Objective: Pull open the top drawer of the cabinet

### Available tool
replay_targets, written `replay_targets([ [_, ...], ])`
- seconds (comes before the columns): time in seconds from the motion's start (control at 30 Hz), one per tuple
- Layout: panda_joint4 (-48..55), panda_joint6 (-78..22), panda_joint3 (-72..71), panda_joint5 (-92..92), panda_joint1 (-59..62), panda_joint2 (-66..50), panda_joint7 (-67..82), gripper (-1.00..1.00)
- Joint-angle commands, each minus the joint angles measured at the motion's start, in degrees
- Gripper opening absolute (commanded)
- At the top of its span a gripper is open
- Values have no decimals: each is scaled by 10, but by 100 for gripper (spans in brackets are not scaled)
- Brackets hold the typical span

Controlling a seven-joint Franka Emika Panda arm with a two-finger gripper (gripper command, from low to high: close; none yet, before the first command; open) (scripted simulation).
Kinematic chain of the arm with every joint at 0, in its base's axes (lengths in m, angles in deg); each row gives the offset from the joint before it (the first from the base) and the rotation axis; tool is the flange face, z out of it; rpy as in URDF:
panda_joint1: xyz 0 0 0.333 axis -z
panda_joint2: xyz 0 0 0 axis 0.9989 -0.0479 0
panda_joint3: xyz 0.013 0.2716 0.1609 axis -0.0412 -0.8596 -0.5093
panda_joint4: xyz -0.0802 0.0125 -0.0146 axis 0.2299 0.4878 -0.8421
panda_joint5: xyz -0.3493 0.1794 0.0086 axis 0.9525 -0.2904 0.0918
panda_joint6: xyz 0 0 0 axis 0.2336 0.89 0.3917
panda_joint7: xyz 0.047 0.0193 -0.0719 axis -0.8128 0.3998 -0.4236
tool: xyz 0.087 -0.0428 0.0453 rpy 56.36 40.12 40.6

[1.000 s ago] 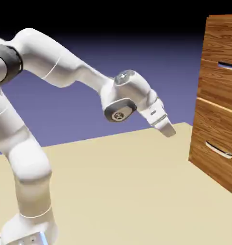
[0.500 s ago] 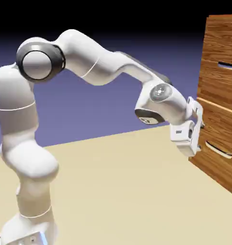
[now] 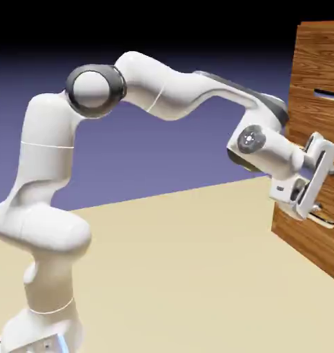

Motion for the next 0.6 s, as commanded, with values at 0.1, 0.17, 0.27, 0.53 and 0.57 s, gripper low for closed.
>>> replay_targets([
  [0.1,53,-9,57,-100,-43,-53,5,0],
  [0.17,79,-13,85,-150,-65,-80,7,0],
  [0.27,119,-20,128,-224,-97,-120,11,0],
  [0.53,221,-37,238,-417,-180,-224,20,0],
  [0.57,221,-37,238,-417,-180,-224,20,0],
])
